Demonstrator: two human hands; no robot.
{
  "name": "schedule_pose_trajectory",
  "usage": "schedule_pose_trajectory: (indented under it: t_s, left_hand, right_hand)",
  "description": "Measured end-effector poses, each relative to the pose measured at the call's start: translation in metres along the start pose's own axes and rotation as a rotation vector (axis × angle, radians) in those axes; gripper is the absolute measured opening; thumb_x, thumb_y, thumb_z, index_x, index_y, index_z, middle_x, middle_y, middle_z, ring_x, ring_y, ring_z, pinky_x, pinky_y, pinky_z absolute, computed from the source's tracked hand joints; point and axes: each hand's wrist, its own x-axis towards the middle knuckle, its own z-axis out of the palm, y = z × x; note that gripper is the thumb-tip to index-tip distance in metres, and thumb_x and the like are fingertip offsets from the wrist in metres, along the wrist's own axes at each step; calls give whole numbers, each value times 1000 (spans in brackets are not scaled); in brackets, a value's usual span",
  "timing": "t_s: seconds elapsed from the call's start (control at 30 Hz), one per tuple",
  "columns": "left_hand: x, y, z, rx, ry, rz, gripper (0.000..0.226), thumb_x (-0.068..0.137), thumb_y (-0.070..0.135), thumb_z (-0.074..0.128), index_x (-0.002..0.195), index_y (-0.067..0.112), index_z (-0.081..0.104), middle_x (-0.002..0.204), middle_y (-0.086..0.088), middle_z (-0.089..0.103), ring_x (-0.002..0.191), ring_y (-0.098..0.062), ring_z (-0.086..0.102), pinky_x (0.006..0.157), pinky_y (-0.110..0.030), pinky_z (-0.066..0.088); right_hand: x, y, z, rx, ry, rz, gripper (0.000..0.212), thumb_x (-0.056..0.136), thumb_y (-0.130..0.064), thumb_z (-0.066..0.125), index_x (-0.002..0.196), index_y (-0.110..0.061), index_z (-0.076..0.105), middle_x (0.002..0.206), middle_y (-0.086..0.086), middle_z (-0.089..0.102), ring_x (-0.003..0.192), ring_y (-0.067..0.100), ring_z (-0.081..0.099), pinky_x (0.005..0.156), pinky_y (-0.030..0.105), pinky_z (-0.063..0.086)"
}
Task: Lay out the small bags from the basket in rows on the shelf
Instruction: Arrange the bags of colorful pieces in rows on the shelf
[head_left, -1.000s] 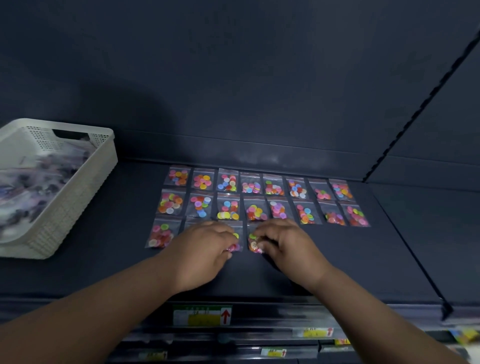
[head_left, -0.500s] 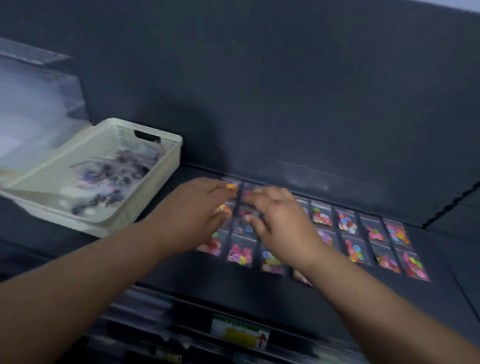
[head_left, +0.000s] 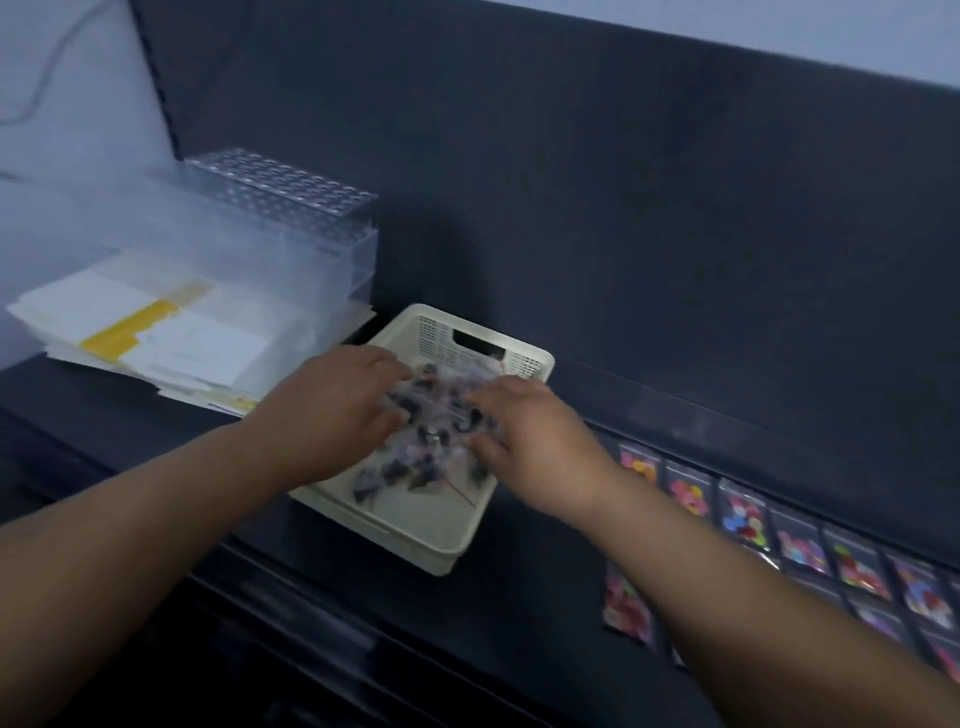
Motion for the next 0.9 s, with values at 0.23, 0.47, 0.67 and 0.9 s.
schedule_pose_trajectory:
  t_s: [0.23, 0.47, 0.67, 0.9]
  left_hand:
    - [7, -53, 20, -91, -62, -5, 42, 90, 30, 56, 126, 10, 57, 130, -8, 56, 120, -26, 51, 98, -34, 40]
    - [11, -72, 34, -183, -13, 25, 41, 87, 27, 58, 125, 10, 58, 126, -6, 58, 119, -24, 52, 97, -31, 40]
    - [15, -73, 30, -21, 12, 206, 38, 73, 32, 49, 92, 8, 71, 90, -7, 69, 88, -28, 65, 82, -32, 46]
    - [30, -51, 35, -117, -183, 237, 34, 87, 31, 53, 118, 20, 60, 113, 1, 60, 106, -18, 54, 90, -36, 46]
  right_hand:
    - [58, -30, 40, -69, -220, -31, 44, 81, -26, 64, 123, -18, 57, 122, 8, 56, 115, 25, 49, 96, 32, 41]
    - [84, -27, 67, -95, -334, 41, 39, 78, -14, 60, 116, -22, 61, 119, 9, 53, 112, 28, 50, 93, 32, 43]
    - [92, -10, 48, 133, -76, 259, 23, 77, -3, 58, 71, -25, 60, 82, -5, 62, 80, 16, 58, 72, 25, 46]
    - [90, 11, 36, 173, 89, 376, 34, 87, -9, 54, 118, -21, 61, 120, 0, 58, 102, 16, 58, 87, 21, 42]
